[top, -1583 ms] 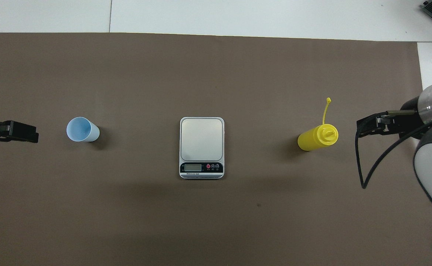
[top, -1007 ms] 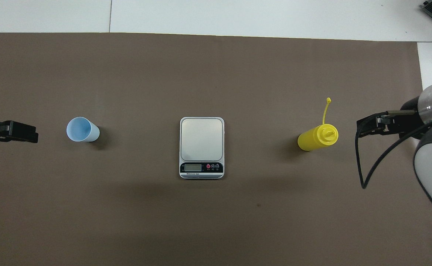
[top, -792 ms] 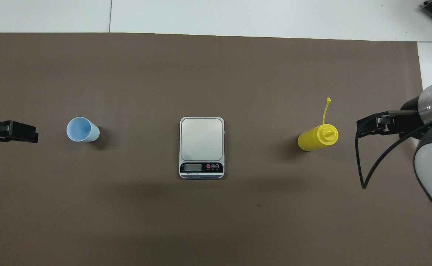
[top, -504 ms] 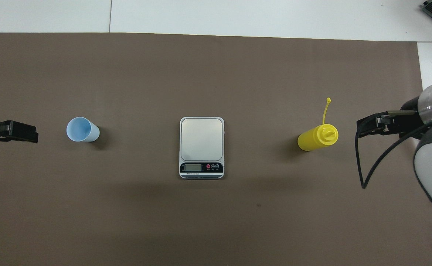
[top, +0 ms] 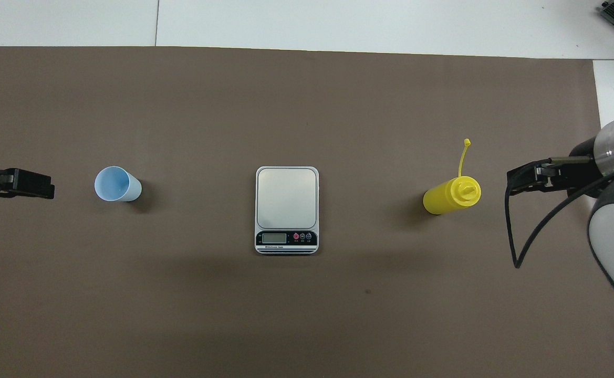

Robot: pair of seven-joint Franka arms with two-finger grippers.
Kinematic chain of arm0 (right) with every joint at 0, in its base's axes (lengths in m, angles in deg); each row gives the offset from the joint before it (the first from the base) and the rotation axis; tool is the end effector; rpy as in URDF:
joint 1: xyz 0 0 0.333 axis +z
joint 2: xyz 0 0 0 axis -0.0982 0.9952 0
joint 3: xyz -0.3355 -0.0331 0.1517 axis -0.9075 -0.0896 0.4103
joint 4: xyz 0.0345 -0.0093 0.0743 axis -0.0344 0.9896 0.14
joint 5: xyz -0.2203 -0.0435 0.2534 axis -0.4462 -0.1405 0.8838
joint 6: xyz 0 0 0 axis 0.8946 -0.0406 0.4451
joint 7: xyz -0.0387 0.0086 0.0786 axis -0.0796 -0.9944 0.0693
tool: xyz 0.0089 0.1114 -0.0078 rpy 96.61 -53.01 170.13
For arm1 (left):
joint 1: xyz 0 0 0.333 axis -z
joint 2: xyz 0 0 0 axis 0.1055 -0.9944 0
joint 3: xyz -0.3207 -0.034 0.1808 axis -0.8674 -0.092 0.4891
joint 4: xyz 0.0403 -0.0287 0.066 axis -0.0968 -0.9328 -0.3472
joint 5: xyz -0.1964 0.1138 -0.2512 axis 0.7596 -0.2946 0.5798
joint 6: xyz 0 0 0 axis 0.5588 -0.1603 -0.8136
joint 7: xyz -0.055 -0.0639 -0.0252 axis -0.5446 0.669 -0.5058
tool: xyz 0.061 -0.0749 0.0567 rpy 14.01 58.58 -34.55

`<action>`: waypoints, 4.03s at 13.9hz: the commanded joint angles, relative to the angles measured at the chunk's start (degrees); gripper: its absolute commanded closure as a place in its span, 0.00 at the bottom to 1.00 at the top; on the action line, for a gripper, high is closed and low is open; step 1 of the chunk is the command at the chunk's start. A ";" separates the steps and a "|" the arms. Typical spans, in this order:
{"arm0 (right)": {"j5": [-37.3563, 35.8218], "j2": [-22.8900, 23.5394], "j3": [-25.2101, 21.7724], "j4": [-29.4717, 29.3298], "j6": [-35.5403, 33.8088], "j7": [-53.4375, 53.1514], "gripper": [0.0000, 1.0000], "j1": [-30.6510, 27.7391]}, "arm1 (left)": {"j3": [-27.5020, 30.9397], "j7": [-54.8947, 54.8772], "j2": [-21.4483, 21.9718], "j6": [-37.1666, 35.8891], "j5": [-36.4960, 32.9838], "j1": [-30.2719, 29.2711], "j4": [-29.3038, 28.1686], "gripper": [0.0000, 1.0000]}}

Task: Pour seasoning into cup on scale with both arms

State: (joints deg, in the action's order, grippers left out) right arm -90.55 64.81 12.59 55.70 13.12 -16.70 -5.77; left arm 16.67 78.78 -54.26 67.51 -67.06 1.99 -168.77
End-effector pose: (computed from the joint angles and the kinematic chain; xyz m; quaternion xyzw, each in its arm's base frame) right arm 0.4881 0.0293 0.6486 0.9991 -0.0239 -0.0341 0.0127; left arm 0.4599 -0.0273 0.6643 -0.9997 0.0251 -0.0007 0.0002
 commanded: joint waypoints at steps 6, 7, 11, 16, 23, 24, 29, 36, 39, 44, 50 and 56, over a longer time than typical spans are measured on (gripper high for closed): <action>-0.01 -0.79 0.19 0.76 -0.41 1.12 0.00 -0.39 | 0.28 -1.26 -10.31 8.95 0.67 -2.51 1.68 0.00; -0.01 -0.79 0.28 0.76 -0.41 1.12 0.00 -0.48 | 0.28 -1.09 -10.85 11.15 0.67 -2.78 -0.15 0.00; -0.01 -0.79 0.19 0.76 -0.41 1.12 0.00 -0.48 | 0.28 -0.30 -10.33 22.48 0.75 -3.93 -10.95 0.00; -0.01 -0.79 0.28 0.76 -0.41 1.12 0.00 -0.48 | 0.19 7.26 -9.71 32.41 0.76 -3.58 -20.36 0.00; -0.01 -0.79 0.28 0.76 -0.41 1.12 0.00 -0.39 | 0.19 7.79 -14.01 39.12 0.76 -2.96 -22.58 0.00; -0.01 -0.79 0.19 0.76 -0.41 1.12 0.00 -0.48 | 0.19 7.79 -14.97 39.55 0.76 -2.96 -22.58 0.00; -0.01 -0.79 0.28 0.76 -0.41 1.12 0.00 -0.39 | 0.19 9.55 -15.95 40.17 0.76 -2.44 -22.41 0.48; -0.01 -0.79 0.19 0.76 -0.41 1.12 0.00 -0.48 | 0.19 9.20 -17.26 36.50 0.76 -2.00 -17.69 1.00; -0.01 -0.79 0.19 0.76 -0.41 1.12 0.00 -0.48 | 0.02 9.28 -18.15 29.73 0.93 -2.08 -9.95 1.00; -0.01 -0.79 0.19 0.76 -0.41 1.12 0.00 -0.48 | -0.34 14.10 -19.46 16.29 6.03 1.24 4.11 1.00; -0.01 -0.79 0.19 0.76 -0.41 1.12 0.00 -0.48 | -0.34 27.82 -21.93 15.38 5.41 14.16 9.06 1.00; -0.01 -0.79 0.28 0.76 -0.41 1.12 0.00 -0.48 | -0.34 38.98 -24.12 21.70 3.83 25.06 8.62 1.00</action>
State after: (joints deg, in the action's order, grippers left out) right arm -90.55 64.81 12.59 55.70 13.12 -16.70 -5.77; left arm 15.34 114.24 -76.23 86.90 -62.09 24.05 -161.33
